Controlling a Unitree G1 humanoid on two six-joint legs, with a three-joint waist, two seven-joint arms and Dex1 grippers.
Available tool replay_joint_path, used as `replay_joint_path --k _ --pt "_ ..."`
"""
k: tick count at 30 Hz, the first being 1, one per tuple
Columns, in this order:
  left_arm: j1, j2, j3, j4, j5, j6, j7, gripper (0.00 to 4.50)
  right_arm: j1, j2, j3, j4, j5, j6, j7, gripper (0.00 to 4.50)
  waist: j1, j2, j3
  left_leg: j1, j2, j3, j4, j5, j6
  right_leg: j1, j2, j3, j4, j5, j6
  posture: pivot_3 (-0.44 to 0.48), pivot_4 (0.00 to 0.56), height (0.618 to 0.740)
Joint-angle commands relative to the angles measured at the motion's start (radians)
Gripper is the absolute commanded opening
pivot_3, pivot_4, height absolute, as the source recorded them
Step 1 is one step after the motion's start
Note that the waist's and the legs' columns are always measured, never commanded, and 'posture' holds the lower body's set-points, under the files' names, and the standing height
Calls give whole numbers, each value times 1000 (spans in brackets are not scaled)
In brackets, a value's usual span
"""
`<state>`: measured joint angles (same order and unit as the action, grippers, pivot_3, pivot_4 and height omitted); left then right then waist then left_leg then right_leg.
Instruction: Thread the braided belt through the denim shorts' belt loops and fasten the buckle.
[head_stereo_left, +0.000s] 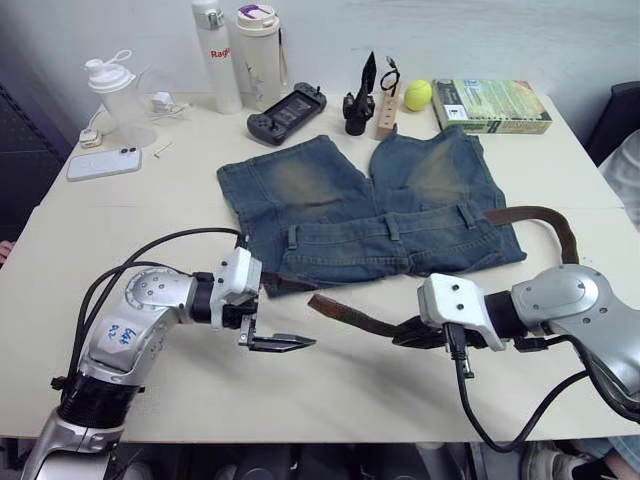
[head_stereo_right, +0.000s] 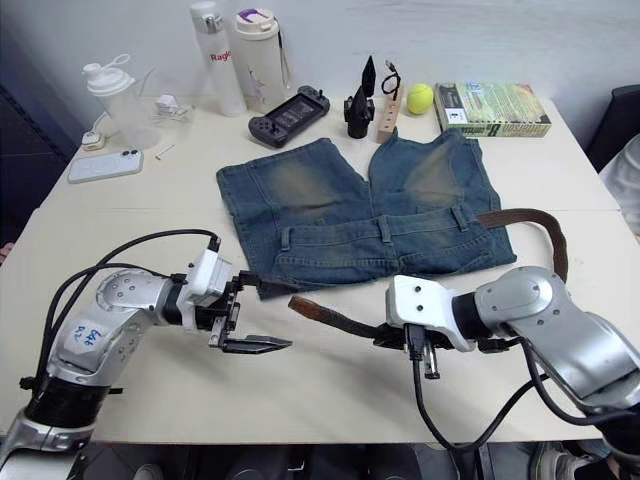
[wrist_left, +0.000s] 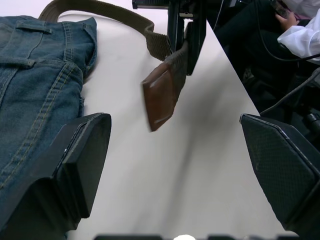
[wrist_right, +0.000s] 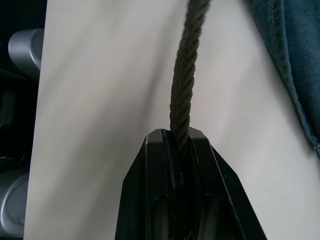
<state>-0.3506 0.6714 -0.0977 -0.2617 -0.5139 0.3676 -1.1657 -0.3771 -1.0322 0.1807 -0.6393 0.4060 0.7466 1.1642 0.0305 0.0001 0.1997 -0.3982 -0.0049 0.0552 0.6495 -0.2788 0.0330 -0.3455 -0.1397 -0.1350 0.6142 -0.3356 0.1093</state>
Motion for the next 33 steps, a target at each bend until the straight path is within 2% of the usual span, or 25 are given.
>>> replay_joint_path --k 1,7,10,15,16,18,19,26,30,33 --pt "-11 -11 -1 -26 -29 25 -4 4500 -10 -12 5 -38 2 -4 -1 16 -4 0 0 0 0 0 0 0 0 0 1 0 0 0 0 0 150 724" --pt "-21 -30 3 -25 -30 73 15 4500 -26 -3 20 -45 6 9 -10 16 -5 0 0 -1 0 0 2 0 0 0 3 0 2 0 0 0 150 724" --pt "-23 -38 1 -34 -44 98 15 3707 -38 2 23 -47 12 19 -15 0 -5 0 0 -1 0 0 1 0 0 0 3 0 2 0 0 0 150 724" --pt "-27 -44 1 -45 -49 117 12 1608 -50 2 28 -48 21 30 -21 0 -5 0 0 -1 0 0 2 0 0 0 3 0 2 0 0 0 150 724" --pt "-28 -45 1 -46 -50 119 11 1027 -52 1 29 -48 20 30 -23 0 -5 0 0 -1 0 0 2 0 0 0 3 0 2 0 0 0 150 724" --pt "-30 -46 2 -47 -50 122 10 266 -54 2 29 -48 21 33 -25 0 -5 0 0 -1 0 0 2 0 0 0 3 0 2 0 0 0 150 724" --pt "-31 -46 4 -48 -51 123 8 25 -55 3 29 -48 21 34 -26 0 -5 0 0 -1 0 0 2 0 0 0 3 0 2 0 0 0 150 724" --pt "-28 -39 17 -60 -79 141 -5 25 -56 42 7 -42 28 16 -60 0 -5 0 0 -1 0 0 2 0 0 0 3 0 2 0 0 0 150 724" --pt "-20 -48 32 -60 -118 185 11 0 -24 85 -86 -53 85 83 -133 1591 -4 0 0 -1 0 0 2 0 0 0 3 0 2 0 0 0 150 724" --pt "-18 -69 62 -48 -186 270 59 0 -7 133 -377 2 250 258 -219 2974 -1 0 0 -2 0 -2 3 0 0 0 3 -1 2 0 0 0 150 724"
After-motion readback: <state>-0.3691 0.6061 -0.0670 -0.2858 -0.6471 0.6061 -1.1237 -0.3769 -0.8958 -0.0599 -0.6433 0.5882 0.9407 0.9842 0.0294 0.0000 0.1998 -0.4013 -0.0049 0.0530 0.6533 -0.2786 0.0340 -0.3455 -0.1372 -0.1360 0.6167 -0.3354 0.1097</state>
